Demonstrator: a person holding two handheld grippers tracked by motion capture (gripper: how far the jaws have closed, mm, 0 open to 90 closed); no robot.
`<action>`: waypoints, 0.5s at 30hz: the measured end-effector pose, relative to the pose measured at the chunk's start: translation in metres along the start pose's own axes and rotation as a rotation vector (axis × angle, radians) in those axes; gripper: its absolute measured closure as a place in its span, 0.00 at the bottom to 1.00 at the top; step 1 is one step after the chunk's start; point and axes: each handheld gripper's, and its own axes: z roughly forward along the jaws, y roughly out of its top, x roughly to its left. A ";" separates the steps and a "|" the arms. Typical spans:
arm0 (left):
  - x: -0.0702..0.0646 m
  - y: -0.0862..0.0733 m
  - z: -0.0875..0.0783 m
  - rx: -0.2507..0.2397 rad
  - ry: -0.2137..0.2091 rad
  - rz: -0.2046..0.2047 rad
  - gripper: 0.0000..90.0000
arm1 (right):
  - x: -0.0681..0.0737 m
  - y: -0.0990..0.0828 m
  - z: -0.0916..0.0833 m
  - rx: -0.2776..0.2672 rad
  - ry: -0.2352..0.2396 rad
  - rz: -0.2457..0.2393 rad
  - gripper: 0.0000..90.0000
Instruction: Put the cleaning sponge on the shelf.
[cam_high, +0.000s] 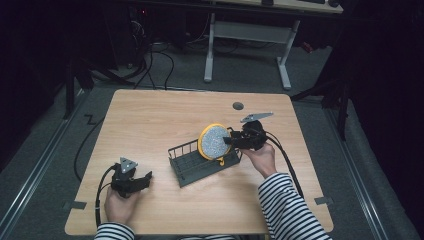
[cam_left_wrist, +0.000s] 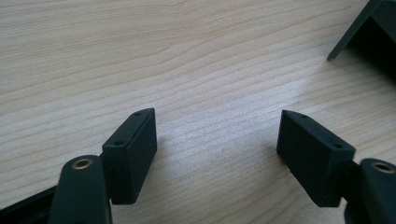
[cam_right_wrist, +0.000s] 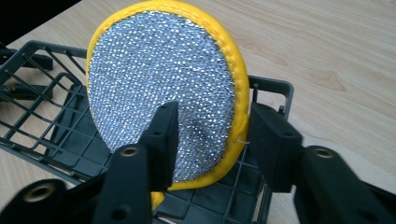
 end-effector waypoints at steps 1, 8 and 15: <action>0.000 0.000 0.000 0.001 -0.002 0.000 0.32 | 0.002 0.001 -0.002 -0.007 -0.008 -0.003 0.51; 0.000 0.000 0.000 0.001 -0.002 0.000 0.33 | 0.000 0.003 -0.017 -0.050 -0.034 0.017 0.48; 0.000 0.000 0.000 0.001 -0.002 0.000 0.33 | -0.003 -0.001 -0.032 -0.109 -0.061 0.039 0.51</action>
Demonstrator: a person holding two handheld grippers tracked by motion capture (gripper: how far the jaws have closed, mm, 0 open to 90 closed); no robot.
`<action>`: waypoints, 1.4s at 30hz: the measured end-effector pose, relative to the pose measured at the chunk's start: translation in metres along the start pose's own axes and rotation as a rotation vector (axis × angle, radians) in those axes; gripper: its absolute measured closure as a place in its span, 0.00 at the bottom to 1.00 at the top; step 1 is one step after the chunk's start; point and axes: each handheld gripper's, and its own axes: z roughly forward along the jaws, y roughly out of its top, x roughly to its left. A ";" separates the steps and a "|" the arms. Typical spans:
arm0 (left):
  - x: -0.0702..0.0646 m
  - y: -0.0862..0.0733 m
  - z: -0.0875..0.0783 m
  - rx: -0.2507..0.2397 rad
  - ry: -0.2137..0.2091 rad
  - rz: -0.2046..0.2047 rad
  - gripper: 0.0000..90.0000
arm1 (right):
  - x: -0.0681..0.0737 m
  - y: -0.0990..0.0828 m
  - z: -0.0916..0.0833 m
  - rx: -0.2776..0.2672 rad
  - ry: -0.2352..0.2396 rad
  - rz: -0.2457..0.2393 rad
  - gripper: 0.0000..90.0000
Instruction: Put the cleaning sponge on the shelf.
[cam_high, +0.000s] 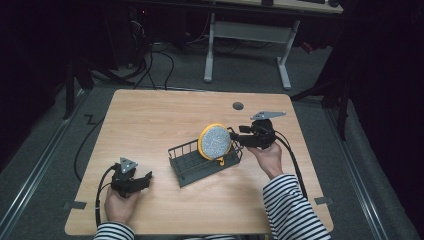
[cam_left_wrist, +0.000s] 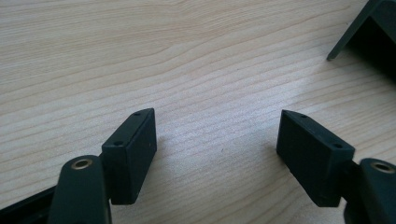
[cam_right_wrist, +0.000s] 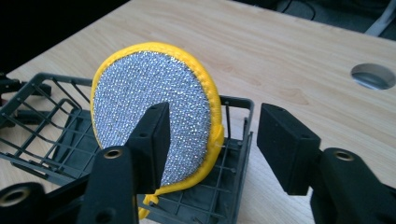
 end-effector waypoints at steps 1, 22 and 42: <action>0.000 0.000 0.000 0.000 0.000 0.000 0.33 | 0.000 0.000 0.000 0.000 0.000 0.000 0.51; 0.000 0.000 0.000 0.000 -0.003 0.000 0.32 | -0.029 -0.018 -0.061 -0.071 -0.111 0.122 0.58; 0.000 0.000 0.000 0.000 -0.003 0.000 0.32 | -0.040 -0.061 -0.100 -0.115 -0.174 0.192 0.59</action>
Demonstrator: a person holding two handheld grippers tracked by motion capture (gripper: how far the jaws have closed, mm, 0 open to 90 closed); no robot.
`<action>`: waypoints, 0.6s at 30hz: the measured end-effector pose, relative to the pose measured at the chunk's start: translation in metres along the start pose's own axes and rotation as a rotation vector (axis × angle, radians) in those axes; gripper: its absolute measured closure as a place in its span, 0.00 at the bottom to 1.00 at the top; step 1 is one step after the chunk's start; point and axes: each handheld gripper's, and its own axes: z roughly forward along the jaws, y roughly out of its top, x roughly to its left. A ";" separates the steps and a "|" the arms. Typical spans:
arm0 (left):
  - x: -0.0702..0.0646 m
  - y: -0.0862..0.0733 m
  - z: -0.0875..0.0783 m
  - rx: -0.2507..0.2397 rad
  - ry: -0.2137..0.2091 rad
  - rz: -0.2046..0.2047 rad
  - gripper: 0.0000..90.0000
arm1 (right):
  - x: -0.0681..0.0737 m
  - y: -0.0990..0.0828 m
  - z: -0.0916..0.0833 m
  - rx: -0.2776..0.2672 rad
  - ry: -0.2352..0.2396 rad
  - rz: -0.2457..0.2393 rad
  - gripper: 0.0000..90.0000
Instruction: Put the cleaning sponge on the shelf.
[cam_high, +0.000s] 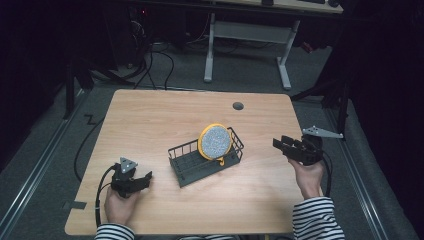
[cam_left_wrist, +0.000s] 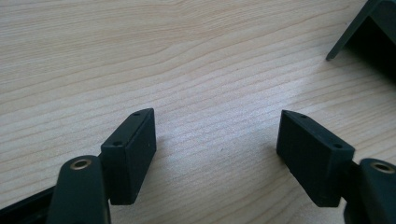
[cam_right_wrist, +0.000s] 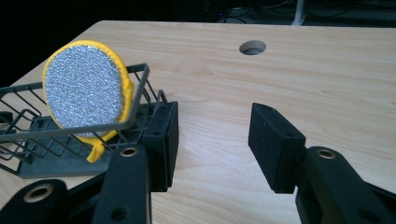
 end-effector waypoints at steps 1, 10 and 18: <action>0.000 0.000 0.000 0.000 0.000 0.000 0.32 | -0.002 -0.004 -0.002 -0.006 -0.002 0.008 0.59; 0.000 0.000 0.000 0.000 0.000 0.000 0.32 | -0.011 -0.027 -0.005 -0.002 -0.013 0.042 0.59; 0.000 0.000 0.000 0.000 0.000 0.000 0.32 | -0.014 -0.047 0.000 0.008 -0.029 0.060 0.59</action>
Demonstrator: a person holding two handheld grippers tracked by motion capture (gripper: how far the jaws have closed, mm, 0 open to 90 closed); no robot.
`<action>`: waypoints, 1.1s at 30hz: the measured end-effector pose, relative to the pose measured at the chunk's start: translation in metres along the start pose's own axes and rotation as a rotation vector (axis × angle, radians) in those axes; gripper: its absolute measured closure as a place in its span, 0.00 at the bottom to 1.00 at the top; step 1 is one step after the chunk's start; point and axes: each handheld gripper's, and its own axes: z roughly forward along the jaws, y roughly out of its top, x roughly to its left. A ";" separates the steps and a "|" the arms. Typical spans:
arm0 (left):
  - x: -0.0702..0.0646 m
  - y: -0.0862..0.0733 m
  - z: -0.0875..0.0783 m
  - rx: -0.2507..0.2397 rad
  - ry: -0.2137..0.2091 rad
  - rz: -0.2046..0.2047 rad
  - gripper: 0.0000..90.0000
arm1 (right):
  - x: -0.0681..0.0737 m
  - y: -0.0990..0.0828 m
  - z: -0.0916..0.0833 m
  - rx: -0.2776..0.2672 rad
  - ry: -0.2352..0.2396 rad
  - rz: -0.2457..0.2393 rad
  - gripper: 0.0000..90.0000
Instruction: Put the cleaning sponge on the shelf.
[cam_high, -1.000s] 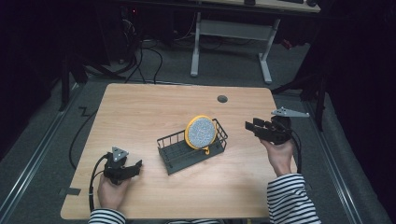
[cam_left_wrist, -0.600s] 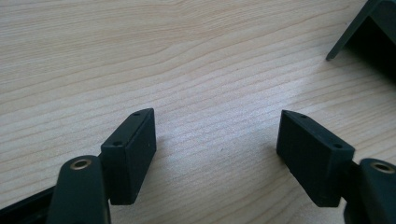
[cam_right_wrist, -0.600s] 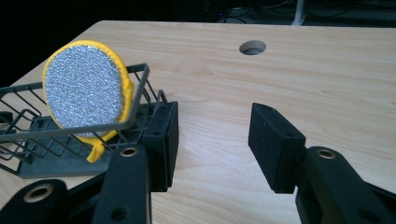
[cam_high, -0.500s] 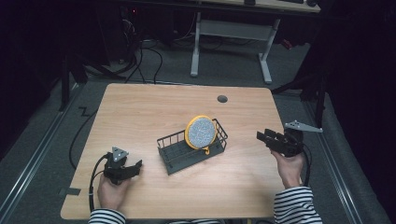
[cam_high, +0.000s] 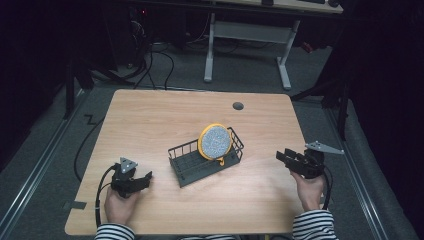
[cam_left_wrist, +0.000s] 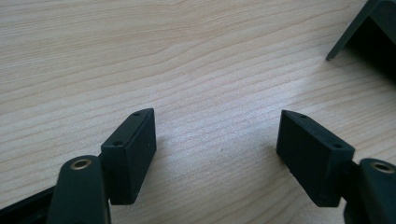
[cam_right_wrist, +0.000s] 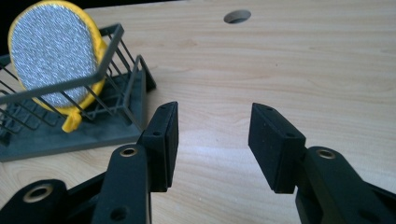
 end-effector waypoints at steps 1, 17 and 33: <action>0.000 0.000 0.000 0.000 0.000 0.000 0.32 | -0.001 -0.004 0.001 0.004 -0.003 -0.001 0.59; 0.000 0.000 0.000 0.000 0.000 0.000 0.32 | -0.009 -0.046 0.029 0.062 -0.095 -0.011 0.56; 0.000 -0.001 -0.001 -0.001 0.005 -0.003 0.32 | 0.004 -0.064 0.045 0.153 -0.234 -0.173 0.45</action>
